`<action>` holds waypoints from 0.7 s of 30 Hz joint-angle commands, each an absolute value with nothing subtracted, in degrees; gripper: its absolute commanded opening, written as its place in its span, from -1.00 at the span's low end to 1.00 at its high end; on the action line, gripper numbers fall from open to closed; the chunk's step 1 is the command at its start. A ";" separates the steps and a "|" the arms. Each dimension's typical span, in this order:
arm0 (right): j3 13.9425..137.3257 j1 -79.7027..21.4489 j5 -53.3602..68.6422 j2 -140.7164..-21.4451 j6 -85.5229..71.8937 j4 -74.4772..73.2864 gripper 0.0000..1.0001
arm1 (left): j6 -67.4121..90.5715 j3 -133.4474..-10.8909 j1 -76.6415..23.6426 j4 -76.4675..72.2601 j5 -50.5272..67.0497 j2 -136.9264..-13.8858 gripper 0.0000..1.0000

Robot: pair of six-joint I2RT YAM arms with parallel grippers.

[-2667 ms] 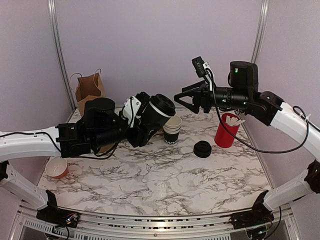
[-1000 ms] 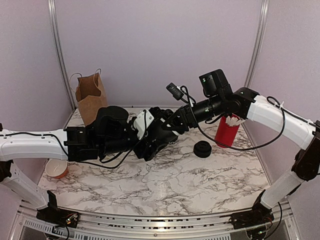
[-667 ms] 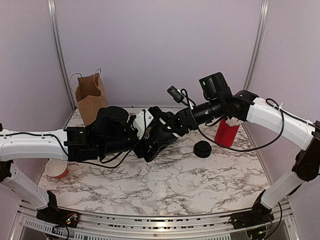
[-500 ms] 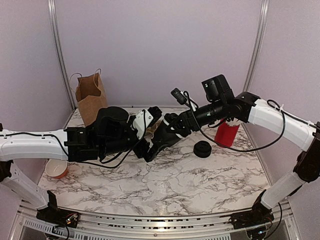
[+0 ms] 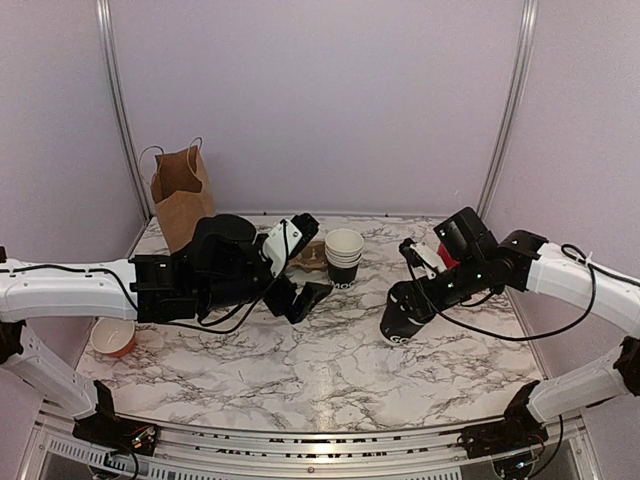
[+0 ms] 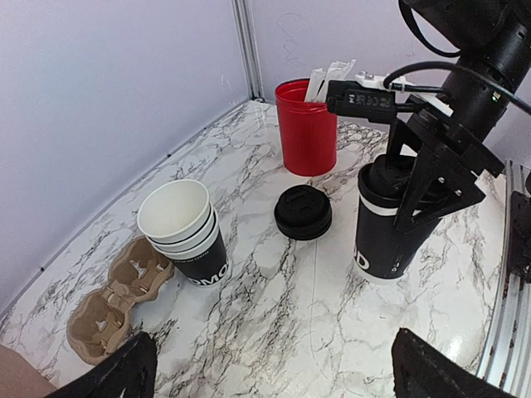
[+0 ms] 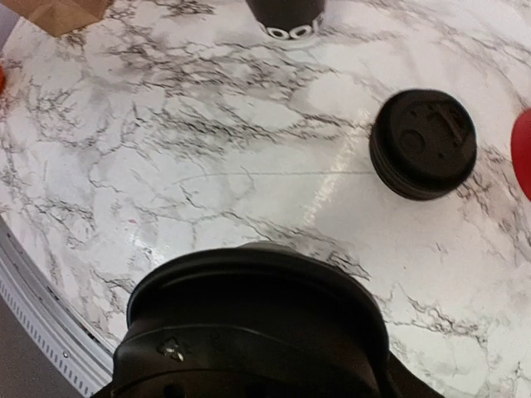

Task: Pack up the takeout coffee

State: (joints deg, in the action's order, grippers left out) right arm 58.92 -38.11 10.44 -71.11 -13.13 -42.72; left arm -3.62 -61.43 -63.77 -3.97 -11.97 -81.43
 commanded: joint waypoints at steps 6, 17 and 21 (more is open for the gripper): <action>48.35 -29.94 -4.13 -65.31 -19.97 -43.61 0.12 | -2.61 -62.84 -62.39 -5.07 -9.18 -80.44 0.98; 48.33 -29.54 -5.44 -70.29 -20.00 -42.01 0.84 | -2.03 -61.73 -61.95 -4.04 -10.24 -78.58 0.98; 49.21 -29.56 -5.28 -70.64 -19.60 -42.44 0.99 | -1.85 -61.52 -61.74 -4.04 -10.03 -78.44 0.98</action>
State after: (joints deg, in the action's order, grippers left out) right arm 47.70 -29.93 -4.67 -70.43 -19.66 -43.31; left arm -2.48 -61.43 -62.30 -3.95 -10.04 -80.05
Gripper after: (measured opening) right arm 0.989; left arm 0.993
